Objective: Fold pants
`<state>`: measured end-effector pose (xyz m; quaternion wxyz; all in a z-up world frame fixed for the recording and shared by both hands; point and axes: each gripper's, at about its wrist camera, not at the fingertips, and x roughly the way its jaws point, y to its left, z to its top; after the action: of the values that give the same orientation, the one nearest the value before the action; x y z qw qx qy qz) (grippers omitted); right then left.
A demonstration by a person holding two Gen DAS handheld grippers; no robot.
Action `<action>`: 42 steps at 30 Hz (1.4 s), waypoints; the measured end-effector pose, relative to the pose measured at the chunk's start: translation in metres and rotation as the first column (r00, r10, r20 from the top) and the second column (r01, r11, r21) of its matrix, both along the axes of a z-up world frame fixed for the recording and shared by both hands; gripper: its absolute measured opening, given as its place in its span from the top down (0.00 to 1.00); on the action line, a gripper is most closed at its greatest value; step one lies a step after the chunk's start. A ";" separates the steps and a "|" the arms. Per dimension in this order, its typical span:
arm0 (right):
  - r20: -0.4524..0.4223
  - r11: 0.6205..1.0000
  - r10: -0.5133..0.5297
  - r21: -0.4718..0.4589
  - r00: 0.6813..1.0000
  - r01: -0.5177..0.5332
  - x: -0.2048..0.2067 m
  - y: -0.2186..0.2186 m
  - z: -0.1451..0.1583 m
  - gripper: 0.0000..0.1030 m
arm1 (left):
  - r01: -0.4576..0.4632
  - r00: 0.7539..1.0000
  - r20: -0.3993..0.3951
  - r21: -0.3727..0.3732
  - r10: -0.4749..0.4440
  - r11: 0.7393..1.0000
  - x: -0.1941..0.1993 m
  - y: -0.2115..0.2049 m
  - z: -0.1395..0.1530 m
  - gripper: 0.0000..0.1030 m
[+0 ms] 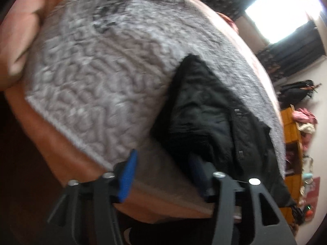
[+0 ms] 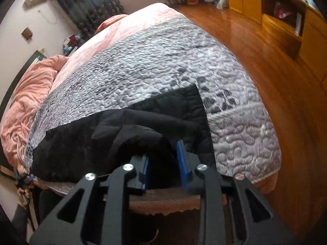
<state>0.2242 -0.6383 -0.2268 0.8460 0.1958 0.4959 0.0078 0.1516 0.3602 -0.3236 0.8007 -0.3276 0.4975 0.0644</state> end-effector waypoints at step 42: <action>-0.135 0.713 -0.431 0.555 0.892 0.428 -0.040 -0.034 -0.116 0.95 | -0.120 0.972 -0.162 0.272 0.169 0.955 0.071 -0.065 -0.019 0.60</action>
<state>0.1841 -0.6722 -0.3430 0.7272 0.5495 0.4095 -0.0401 0.2223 0.2948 -0.3426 0.7805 -0.2480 0.5309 0.2177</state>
